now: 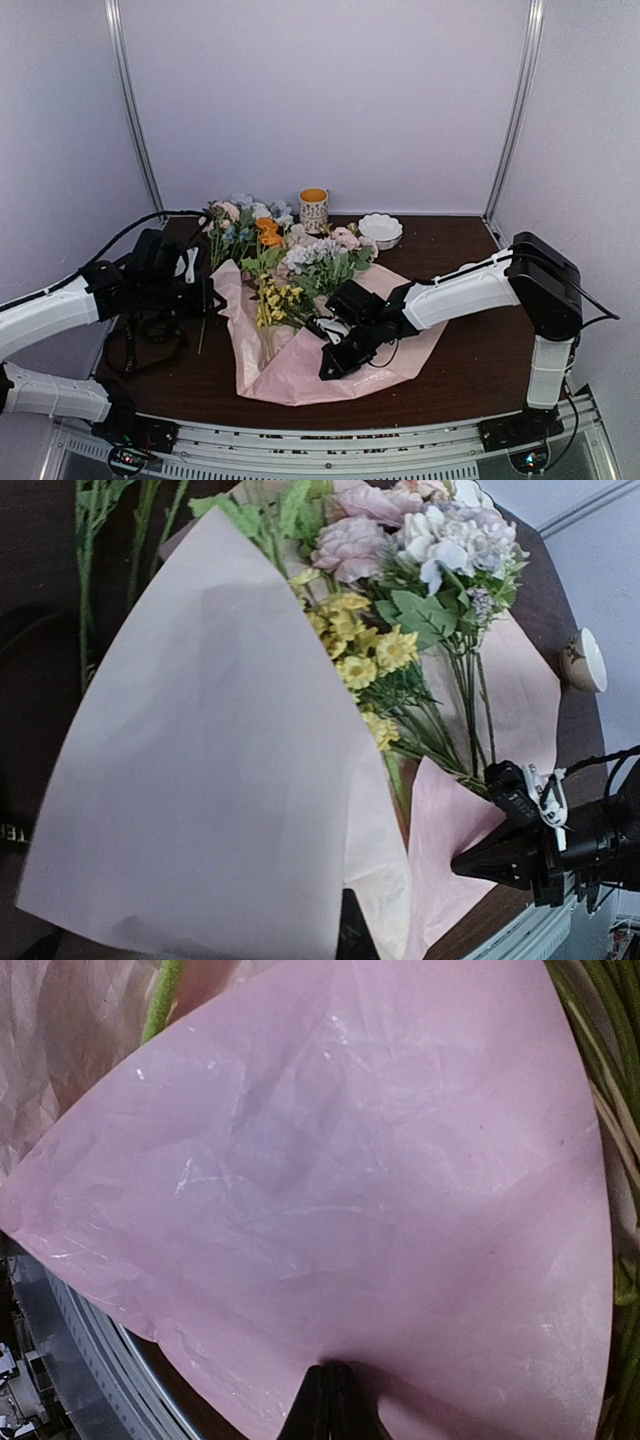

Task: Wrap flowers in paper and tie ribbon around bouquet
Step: Fold the one-fourth-folded wrapping paper at the center of the board.

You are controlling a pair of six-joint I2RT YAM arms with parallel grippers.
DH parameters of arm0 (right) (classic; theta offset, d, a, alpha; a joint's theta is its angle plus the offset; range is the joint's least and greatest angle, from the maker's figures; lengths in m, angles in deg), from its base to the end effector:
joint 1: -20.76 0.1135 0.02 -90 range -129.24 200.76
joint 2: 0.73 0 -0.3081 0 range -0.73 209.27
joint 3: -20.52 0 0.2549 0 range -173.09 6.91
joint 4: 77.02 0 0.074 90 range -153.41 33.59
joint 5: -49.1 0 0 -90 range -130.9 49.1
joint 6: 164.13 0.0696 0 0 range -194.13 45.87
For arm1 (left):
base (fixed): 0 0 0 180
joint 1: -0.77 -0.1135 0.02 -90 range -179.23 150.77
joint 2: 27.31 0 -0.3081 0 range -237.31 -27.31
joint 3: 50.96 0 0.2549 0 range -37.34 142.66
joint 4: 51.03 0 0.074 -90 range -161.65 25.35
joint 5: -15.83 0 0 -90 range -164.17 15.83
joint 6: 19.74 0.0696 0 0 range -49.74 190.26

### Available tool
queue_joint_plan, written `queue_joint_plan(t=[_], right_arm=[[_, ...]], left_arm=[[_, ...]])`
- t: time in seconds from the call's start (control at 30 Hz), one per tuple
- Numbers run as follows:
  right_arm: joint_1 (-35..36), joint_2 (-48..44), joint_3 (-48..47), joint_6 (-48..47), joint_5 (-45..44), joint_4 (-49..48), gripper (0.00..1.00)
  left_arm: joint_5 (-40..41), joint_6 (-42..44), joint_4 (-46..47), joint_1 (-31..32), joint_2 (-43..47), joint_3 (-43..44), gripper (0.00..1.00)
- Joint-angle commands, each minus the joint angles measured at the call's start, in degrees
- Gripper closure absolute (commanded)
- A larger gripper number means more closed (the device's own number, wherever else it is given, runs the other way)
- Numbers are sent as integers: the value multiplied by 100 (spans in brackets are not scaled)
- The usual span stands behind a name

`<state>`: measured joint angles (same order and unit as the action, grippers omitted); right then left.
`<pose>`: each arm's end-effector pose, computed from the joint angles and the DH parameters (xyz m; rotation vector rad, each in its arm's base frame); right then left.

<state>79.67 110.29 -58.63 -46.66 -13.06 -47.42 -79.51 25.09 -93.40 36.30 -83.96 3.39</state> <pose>0.1848 0.3694 0.1474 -0.9708 2.7683 1.0385 0.1649 -0.1257 0.2599 -0.1609 2.4850 -0.7616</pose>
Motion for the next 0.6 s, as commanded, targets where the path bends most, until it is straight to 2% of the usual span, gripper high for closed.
queue_joint_plan(t=[0.0,0.27,0.57], right_arm=[[-64,231,239,157,-57,-150,97],[-200,229,525,377,270,-736,98],[-406,-219,1095,818,683,-1728,98]], left_arm=[[-193,538,779,373,-835,849,100],[-933,842,1557,763,-2667,2391,100],[-1350,1075,1531,785,-4590,3858,100]])
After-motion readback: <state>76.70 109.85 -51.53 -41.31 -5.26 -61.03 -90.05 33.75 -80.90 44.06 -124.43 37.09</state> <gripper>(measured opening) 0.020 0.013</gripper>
